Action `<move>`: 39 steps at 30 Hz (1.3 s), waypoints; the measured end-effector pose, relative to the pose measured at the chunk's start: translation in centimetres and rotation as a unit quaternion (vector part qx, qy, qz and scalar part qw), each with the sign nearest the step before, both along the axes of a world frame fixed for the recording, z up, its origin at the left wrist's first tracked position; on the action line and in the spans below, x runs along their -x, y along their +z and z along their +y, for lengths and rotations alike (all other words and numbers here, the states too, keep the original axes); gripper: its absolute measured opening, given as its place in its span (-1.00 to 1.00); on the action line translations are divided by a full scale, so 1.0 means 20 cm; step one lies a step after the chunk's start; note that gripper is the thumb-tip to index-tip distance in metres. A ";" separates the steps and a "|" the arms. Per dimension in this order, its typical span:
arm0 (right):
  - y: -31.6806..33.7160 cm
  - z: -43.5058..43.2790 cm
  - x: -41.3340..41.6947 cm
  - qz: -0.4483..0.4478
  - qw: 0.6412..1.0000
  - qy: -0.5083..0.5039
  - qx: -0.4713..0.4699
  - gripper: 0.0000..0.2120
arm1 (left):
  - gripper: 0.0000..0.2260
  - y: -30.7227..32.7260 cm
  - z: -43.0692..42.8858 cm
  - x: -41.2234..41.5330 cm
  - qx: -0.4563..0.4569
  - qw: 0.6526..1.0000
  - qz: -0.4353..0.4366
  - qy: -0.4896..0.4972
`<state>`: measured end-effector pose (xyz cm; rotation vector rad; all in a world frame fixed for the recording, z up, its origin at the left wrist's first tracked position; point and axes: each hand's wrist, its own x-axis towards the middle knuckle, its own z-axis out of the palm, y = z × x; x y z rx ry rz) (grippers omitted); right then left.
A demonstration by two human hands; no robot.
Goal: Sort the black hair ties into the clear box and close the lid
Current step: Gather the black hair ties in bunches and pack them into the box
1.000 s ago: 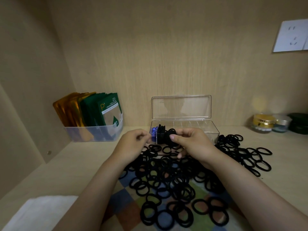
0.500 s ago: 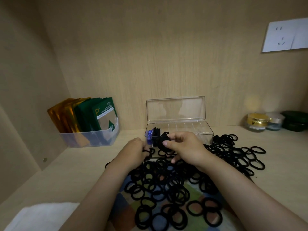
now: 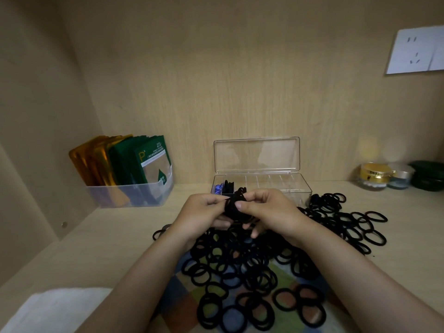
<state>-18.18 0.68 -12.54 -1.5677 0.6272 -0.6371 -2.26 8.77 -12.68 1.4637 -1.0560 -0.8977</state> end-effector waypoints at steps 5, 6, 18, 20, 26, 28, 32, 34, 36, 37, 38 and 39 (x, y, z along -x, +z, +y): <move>-0.01 -0.01 -0.01 0.023 0.998 -0.053 0.016 -0.82 | -0.70 -0.01 0.00 -0.02 -0.004 0.992 0.099 -0.084; 0.00 -0.01 -0.01 0.028 0.997 -0.065 0.022 -0.77 | -0.73 -0.01 0.00 -0.02 0.001 0.993 0.075 -0.095; 0.06 0.00 0.05 0.068 0.996 0.024 -0.046 -0.70 | -0.72 -0.02 0.01 -0.05 0.024 0.996 0.017 -0.082; 0.07 0.01 0.04 0.066 0.996 0.015 -0.055 -0.71 | -0.76 -0.02 0.00 -0.05 0.028 0.997 0.001 -0.068; 0.15 -0.06 -0.05 0.037 0.995 -0.086 -0.032 -0.79 | -0.80 0.10 -0.10 -0.09 0.063 0.988 -0.116 -0.081; 0.20 -0.12 -0.09 0.062 0.989 -0.132 0.003 -0.78 | -0.77 0.14 -0.16 -0.13 0.077 0.980 -0.179 -0.039; 0.27 -0.25 -0.17 0.139 0.970 -0.183 0.075 -0.78 | -0.70 0.08 -0.26 -0.17 0.090 0.959 -0.260 0.069; 0.28 -0.30 -0.21 0.177 0.963 -0.179 0.096 -0.79 | -0.63 0.02 -0.27 -0.18 0.093 0.948 -0.297 0.069; 0.28 -0.34 -0.27 0.228 0.948 -0.174 0.140 -0.80 | -0.58 -0.04 -0.27 -0.19 0.091 0.940 -0.323 0.057; 0.27 -0.37 -0.29 0.250 0.938 -0.174 0.166 -0.80 | -0.57 -0.06 -0.27 -0.20 0.091 0.941 -0.322 0.051; 0.26 -0.39 -0.31 0.269 0.928 -0.174 0.190 -0.79 | -0.57 -0.08 -0.28 -0.21 0.092 0.943 -0.317 0.046; 0.25 -0.40 -0.33 0.289 0.917 -0.171 0.214 -0.77 | -0.57 -0.10 -0.28 -0.22 0.095 0.945 -0.311 0.042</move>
